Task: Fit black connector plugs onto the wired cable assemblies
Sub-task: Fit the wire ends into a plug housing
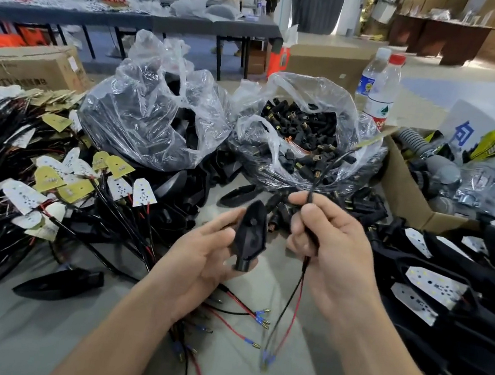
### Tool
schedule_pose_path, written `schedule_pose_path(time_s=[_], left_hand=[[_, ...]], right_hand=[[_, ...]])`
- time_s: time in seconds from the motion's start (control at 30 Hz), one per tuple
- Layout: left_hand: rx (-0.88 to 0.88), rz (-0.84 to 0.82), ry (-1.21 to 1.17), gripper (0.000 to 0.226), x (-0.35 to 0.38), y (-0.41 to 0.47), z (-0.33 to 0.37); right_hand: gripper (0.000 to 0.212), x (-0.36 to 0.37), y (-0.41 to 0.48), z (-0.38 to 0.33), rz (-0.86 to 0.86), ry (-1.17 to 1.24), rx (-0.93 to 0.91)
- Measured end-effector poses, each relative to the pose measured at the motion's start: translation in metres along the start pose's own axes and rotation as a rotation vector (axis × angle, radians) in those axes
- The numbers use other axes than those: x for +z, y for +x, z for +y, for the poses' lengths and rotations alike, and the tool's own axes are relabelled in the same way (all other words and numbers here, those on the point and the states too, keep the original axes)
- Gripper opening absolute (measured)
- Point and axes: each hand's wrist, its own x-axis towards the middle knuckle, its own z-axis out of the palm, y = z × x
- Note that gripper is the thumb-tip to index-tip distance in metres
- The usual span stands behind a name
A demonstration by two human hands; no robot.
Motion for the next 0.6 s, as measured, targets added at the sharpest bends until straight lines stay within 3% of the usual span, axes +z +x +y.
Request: schedule_pose_path(time_s=[0.1, 0.17, 0.27, 0.37, 0.43, 0.6], left_hand=[[0.01, -0.019, 0.159, 0.046, 0.005, -0.004, -0.006], [0.005, -0.018, 0.207, 0.044, 0.011, -0.005, -0.011], [0.058, 0.134, 0.181, 0.033, 0.017, -0.002, -0.015], [0.112, 0.289, 0.115, 0.031, 0.015, 0.002, -0.014], [0.144, 0.331, 0.054, 0.029, 0.013, 0.003, -0.012], [0.15, 0.386, 0.002, 0.025, 0.012, 0.004, -0.009]], right_hand=[[0.03, -0.006, 0.004, -0.001, 0.039, 0.014, -0.014], [0.024, -0.008, 0.002, 0.003, 0.119, -0.331, -0.064], [0.022, -0.012, -0.001, 0.013, 0.19, -0.981, -0.114], [0.019, -0.012, -0.002, 0.021, 0.156, -1.305, 0.095], [0.023, -0.009, -0.004, 0.023, 0.119, -1.432, 0.181], [0.04, -0.009, -0.008, 0.011, 0.043, -1.491, 0.162]])
